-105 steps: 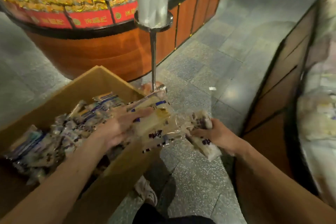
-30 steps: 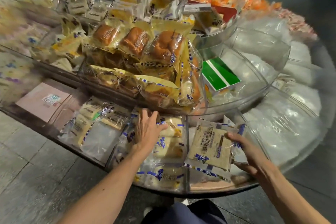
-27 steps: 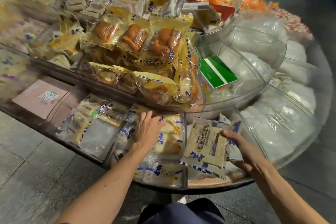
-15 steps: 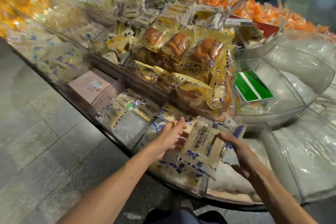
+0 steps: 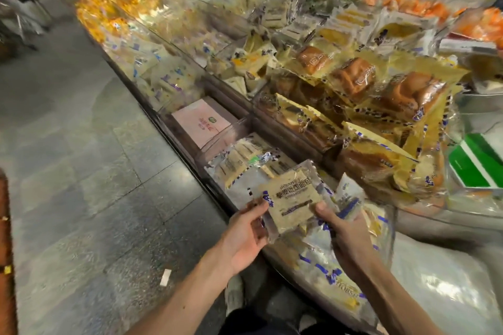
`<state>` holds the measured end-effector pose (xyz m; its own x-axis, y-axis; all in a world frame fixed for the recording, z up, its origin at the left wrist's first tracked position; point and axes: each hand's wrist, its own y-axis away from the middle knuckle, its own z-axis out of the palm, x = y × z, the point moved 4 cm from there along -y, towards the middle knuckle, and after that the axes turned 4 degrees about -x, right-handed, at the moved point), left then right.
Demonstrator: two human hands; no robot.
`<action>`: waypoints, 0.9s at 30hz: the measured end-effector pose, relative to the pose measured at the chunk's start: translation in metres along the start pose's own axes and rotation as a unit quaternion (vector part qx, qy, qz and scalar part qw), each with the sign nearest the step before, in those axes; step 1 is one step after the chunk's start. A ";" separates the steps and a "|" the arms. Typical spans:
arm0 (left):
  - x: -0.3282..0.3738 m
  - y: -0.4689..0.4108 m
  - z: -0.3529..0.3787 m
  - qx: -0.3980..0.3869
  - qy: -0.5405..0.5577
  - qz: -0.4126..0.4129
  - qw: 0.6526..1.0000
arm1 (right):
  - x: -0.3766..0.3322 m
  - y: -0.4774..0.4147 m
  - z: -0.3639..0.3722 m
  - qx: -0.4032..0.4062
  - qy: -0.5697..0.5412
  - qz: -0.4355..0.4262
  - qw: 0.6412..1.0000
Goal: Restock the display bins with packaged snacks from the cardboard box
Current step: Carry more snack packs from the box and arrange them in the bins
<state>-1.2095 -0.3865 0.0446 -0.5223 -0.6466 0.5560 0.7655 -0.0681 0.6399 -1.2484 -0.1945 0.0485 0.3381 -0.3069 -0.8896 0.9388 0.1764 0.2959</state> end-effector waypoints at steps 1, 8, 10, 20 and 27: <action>0.006 -0.005 -0.003 -0.002 0.000 0.001 1.000 | 0.006 -0.004 0.006 0.009 0.005 0.013 1.000; 0.084 -0.061 -0.041 -0.022 -0.160 0.067 0.985 | 0.030 -0.028 0.051 0.065 0.033 0.067 0.995; 0.118 -0.087 -0.061 -0.001 -0.219 0.096 0.971 | 0.031 -0.031 0.058 0.074 0.042 0.074 0.994; 0.137 -0.188 -0.069 -0.105 -0.676 0.041 0.728 | 0.032 -0.025 0.061 0.232 0.043 0.067 0.969; 0.111 -0.199 -0.070 -0.083 -0.734 0.102 0.666 | 0.038 -0.026 0.067 0.268 0.031 0.076 0.960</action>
<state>-1.3938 -0.4975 -0.0584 -0.1123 0.7766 0.6198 0.8438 -0.2549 0.4723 -1.2558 -0.2734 0.0301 0.4848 -0.2569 -0.8360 0.7839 -0.2964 0.5457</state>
